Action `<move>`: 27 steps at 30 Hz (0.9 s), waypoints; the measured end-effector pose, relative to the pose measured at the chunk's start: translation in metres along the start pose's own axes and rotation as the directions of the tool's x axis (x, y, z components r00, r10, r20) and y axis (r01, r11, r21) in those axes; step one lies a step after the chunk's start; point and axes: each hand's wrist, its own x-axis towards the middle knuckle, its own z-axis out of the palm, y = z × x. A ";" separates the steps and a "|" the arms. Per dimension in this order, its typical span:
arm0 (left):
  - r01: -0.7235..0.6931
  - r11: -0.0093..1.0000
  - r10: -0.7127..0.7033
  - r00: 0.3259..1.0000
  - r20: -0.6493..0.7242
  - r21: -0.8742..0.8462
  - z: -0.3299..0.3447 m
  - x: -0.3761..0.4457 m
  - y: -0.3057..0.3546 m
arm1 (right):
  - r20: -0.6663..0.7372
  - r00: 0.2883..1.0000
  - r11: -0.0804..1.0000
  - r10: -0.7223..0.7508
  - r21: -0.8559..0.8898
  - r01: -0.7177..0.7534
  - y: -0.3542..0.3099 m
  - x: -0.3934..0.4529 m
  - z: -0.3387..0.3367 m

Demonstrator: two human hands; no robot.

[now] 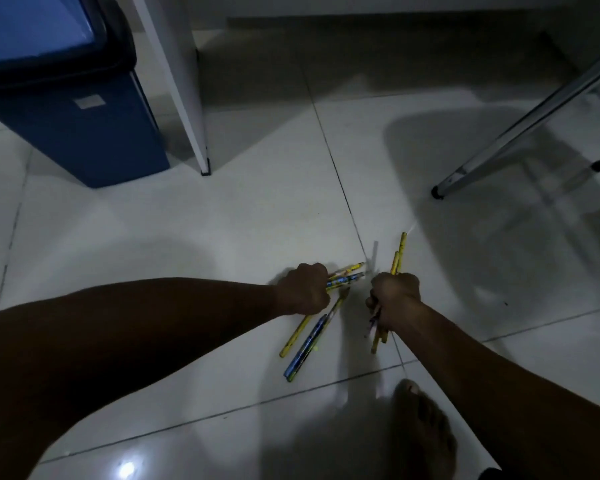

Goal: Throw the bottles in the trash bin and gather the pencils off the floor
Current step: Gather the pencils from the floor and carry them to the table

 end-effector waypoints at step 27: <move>0.160 0.882 -0.182 0.983 -0.007 -0.444 -0.045 -0.030 -0.055 | 0.057 0.988 0.929 -0.147 -0.336 0.157 0.023 -0.044 0.028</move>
